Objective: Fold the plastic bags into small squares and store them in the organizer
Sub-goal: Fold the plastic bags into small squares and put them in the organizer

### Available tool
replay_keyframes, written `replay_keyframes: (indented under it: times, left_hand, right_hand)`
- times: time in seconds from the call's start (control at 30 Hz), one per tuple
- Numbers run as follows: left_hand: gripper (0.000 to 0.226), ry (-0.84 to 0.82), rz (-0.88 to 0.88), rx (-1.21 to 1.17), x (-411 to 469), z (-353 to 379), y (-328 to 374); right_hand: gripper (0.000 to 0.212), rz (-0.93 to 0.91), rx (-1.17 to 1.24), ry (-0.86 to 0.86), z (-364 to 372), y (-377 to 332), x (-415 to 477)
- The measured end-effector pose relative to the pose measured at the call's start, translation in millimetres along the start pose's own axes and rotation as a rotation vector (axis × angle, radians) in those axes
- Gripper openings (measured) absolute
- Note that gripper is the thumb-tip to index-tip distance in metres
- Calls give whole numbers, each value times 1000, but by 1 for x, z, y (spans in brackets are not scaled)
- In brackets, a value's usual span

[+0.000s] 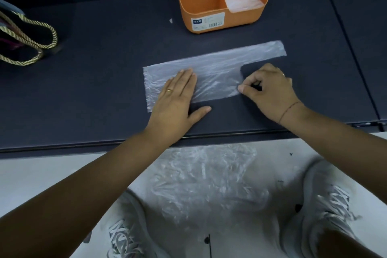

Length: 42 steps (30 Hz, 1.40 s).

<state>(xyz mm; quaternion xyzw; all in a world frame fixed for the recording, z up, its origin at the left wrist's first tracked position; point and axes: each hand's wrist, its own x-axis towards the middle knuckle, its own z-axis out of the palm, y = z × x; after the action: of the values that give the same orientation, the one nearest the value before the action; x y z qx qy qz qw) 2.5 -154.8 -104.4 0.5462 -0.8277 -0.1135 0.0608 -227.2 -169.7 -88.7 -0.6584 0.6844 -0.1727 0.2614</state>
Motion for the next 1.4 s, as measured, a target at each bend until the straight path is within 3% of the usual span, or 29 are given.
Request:
replay_keyframes:
  times: [0.17,0.27,0.33,0.4,0.47,0.5,0.63,0.8,0.9,1.1,1.27,1.4]
  left_hand:
    - [65,107,-23,26,6,6,-8]
    - [45,183,49,93,4,10,-12]
    - [45,211,84,114,2,12,-13]
    - [55,210,81,134,-2,12,-12]
    - [54,212,84,134,-7,14,-10]
    - [49,212,87,124,-10,14,-8]
    - [46,160,49,47,-22,11,-2]
    - [49,135,31,-3,-38,8,-2]
    - [47,137,49,-19,-54,7,-14]
    - [38,252,-36,-256,-72,-3,-35]
    - [16,352,-453,-662,-58,-20,-27]
    - [12,454,-692,-713,-40,-21,-29]
  right_hand:
    - [15,129,440,-162,-25,-6,2]
    - [12,205,541,-202,-34,-8,2]
    - [15,110,345,-41,-37,-8,-3]
    - [49,-142,-11,121,-36,-20,-13]
    - [83,-427,-291,72,-24,-30,-21]
    - [89,-528,-391,9,-13,-33,-24]
    - [73,-650,-448,-61,34,-33,-33]
    - [44,-681,-376,142,45,-14,-28]
    - [43,-629,-289,161,29,5,-25]
    - [26,-410,80,-51,-10,16,-15]
    - [26,-107,332,-84,-15,5,11]
    - [24,38,363,-7,-5,-1,26]
